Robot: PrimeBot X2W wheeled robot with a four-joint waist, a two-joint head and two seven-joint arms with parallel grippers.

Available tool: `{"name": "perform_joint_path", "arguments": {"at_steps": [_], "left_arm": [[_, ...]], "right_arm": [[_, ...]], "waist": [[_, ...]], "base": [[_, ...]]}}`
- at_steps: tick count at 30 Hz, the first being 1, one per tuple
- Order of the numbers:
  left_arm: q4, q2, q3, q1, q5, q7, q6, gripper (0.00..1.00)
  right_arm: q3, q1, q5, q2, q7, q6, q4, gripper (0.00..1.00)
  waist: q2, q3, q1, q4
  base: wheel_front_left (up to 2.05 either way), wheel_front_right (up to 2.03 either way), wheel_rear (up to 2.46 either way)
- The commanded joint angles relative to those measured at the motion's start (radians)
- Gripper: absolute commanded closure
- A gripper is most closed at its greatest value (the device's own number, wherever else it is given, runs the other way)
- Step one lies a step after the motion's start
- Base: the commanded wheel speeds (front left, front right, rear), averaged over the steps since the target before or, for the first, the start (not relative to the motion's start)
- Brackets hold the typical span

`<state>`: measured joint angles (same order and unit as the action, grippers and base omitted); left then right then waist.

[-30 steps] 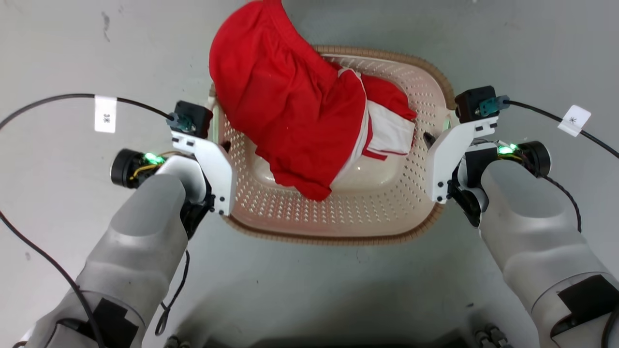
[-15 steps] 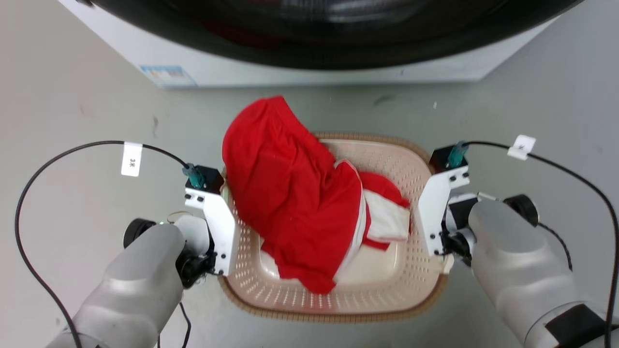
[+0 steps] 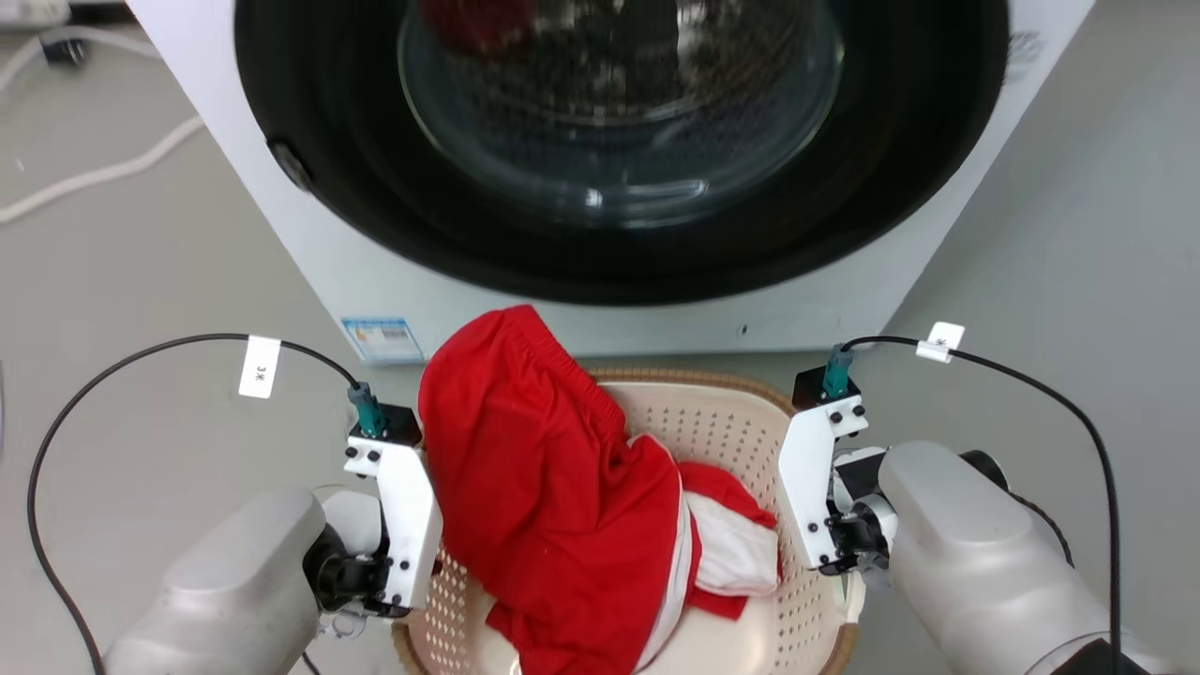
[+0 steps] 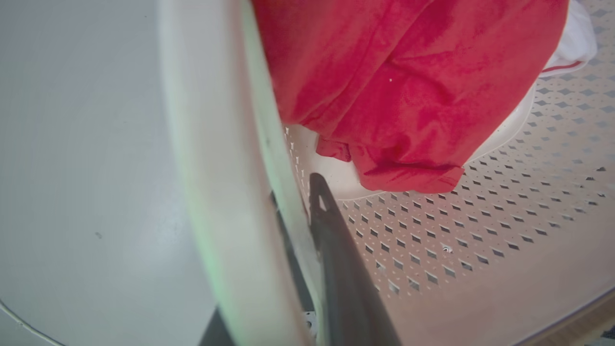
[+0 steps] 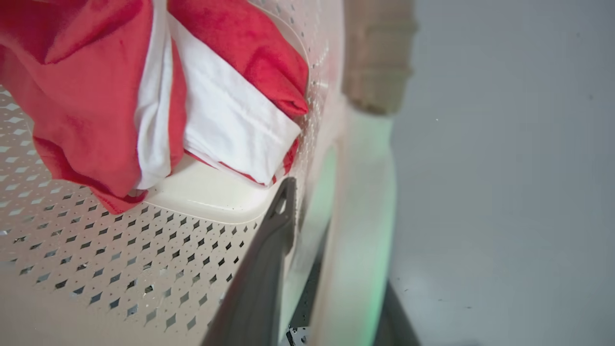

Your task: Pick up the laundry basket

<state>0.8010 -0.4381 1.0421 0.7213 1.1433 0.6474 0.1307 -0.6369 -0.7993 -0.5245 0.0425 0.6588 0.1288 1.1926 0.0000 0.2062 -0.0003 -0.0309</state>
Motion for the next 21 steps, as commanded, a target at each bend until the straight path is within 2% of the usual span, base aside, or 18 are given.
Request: {"name": "perform_joint_path", "arguments": {"at_steps": [1,12,21], "left_arm": [[0.001,-0.022,0.008,-0.012,-0.003,0.010,-0.001,1.00],[-0.057,-0.079,0.095,-0.059,0.058,0.105,0.001,1.00],[-0.068,-0.083,0.119,-0.044,0.099,0.139,0.001,1.00]], "right_arm": [[-0.011,0.014,0.002,0.014,0.008,0.003,-0.002,1.00],[-0.065,0.020,-0.080,0.015,0.112,0.004,-0.031,1.00],[-0.085,-0.012,-0.108,0.015,0.156,0.004,-0.015,1.00]], "waist": [[0.0000,-0.057,0.0003,-0.006],[0.0000,-0.166,0.0003,-0.018],[0.0000,-0.213,0.0003,-0.020]], "base": [[0.00,0.00,0.00],[0.00,0.00,0.00],[0.00,0.00,0.00]]}}
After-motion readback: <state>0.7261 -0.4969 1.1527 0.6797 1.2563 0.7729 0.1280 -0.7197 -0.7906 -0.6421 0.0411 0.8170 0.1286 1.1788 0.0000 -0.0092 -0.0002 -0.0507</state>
